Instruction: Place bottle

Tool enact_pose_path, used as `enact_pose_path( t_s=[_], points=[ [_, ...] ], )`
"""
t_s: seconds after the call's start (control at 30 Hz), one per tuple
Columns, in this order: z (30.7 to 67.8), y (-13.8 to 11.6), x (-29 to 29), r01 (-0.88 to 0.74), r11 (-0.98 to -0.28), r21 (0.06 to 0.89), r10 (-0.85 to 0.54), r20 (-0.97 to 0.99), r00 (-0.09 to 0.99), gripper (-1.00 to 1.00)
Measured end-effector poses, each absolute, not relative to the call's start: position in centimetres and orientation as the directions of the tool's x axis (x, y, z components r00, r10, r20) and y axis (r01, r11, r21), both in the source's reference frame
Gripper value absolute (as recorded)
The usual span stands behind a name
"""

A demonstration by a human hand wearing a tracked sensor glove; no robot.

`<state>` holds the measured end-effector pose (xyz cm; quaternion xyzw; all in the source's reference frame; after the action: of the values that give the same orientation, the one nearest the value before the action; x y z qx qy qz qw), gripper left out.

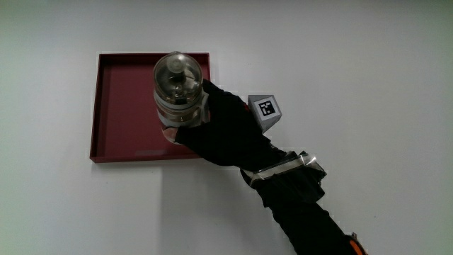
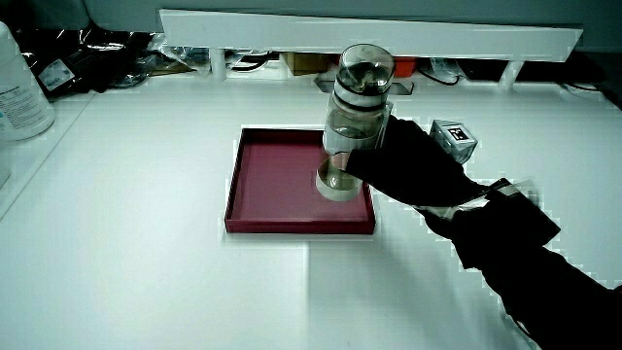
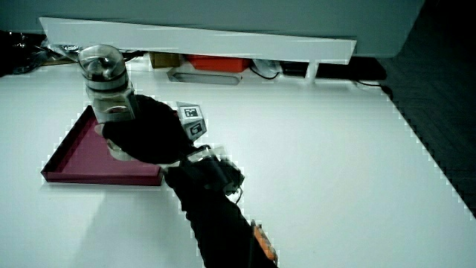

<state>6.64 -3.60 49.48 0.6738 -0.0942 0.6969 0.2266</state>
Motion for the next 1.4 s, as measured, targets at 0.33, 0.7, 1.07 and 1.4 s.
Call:
enact_pose_path(
  t_s=[0.33,0.7,1.07,1.4],
  points=[
    [52.6,-2.9,5.8,-0.442,-0.852,0.279,0.288,0.956,0.049,0.00],
    [54.6,-2.1,5.3,-0.433,-0.829,0.355,0.353,0.931,0.087,0.00],
    [54.6,-2.0,5.0,-0.441,-0.816,0.373,0.358,0.926,0.120,0.00],
    [54.8,-2.0,5.2,-0.477,-0.796,0.371,0.363,0.925,0.114,-0.28]
  ],
)
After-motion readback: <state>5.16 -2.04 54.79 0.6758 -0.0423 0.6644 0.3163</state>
